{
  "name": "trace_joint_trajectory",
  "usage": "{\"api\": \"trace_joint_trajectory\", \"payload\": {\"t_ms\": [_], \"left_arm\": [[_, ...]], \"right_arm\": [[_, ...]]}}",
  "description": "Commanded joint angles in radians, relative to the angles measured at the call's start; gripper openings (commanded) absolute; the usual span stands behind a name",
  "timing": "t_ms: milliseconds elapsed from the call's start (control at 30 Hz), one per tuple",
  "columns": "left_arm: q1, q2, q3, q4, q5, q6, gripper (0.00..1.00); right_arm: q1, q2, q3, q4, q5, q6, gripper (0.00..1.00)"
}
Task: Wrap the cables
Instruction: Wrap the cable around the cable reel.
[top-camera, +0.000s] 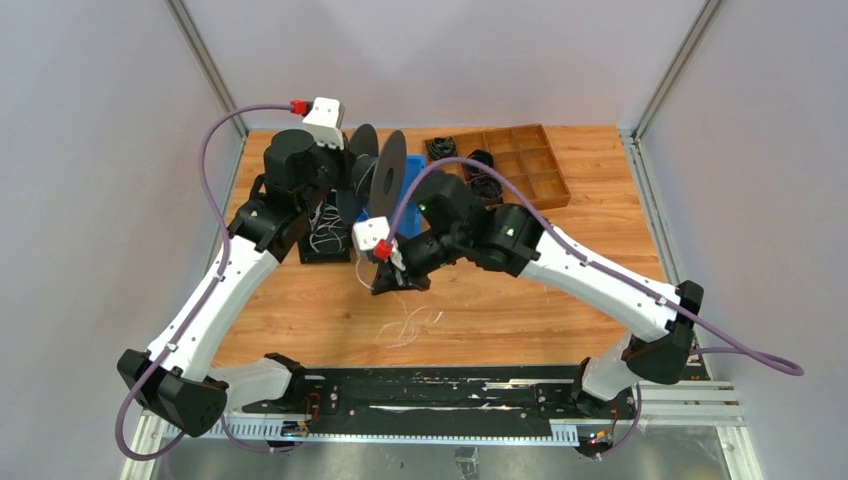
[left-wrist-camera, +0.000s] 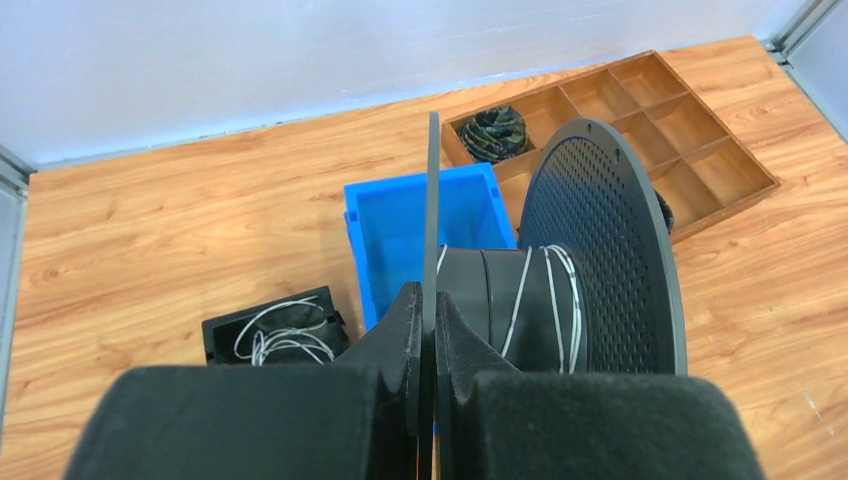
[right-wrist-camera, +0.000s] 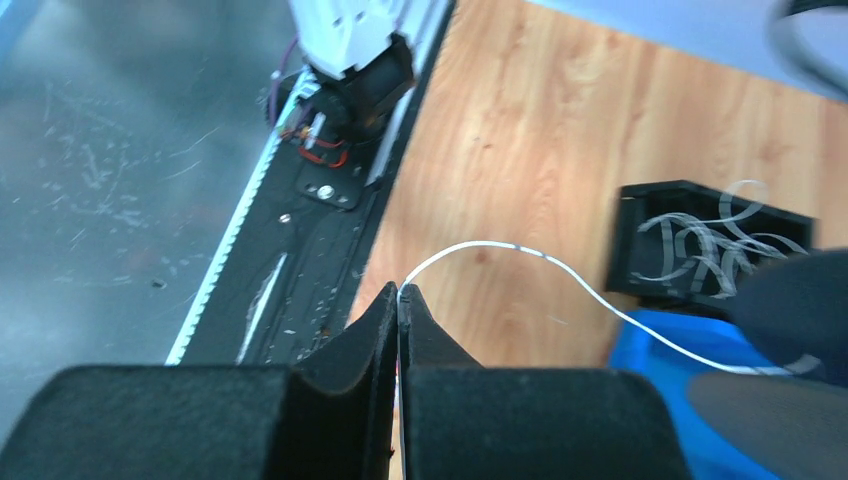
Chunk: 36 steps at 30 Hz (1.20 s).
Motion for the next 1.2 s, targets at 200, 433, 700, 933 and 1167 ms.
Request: {"api": "trace_joint_trajectory", "payload": {"t_ms": [200, 433, 700, 933, 1167], "left_arm": [[-0.039, -0.02, -0.009, 0.101, -0.039, 0.063, 0.01], [-0.064, -0.022, -0.028, 0.109, -0.046, 0.095, 0.0], [-0.09, -0.022, -0.051, 0.121, -0.047, 0.148, 0.0], [-0.113, -0.025, -0.08, 0.129, -0.007, 0.181, 0.0], [-0.126, -0.025, -0.086, 0.133, 0.058, 0.2, 0.0]], "right_arm": [[-0.111, 0.016, 0.29, -0.107, 0.126, -0.017, 0.01], [-0.197, 0.063, 0.459, -0.107, 0.204, -0.035, 0.01], [-0.265, 0.119, 0.639, -0.106, 0.292, -0.068, 0.01], [-0.311, 0.161, 0.759, -0.094, 0.348, -0.086, 0.01], [-0.35, 0.183, 0.714, -0.042, 0.403, -0.149, 0.01]]}}
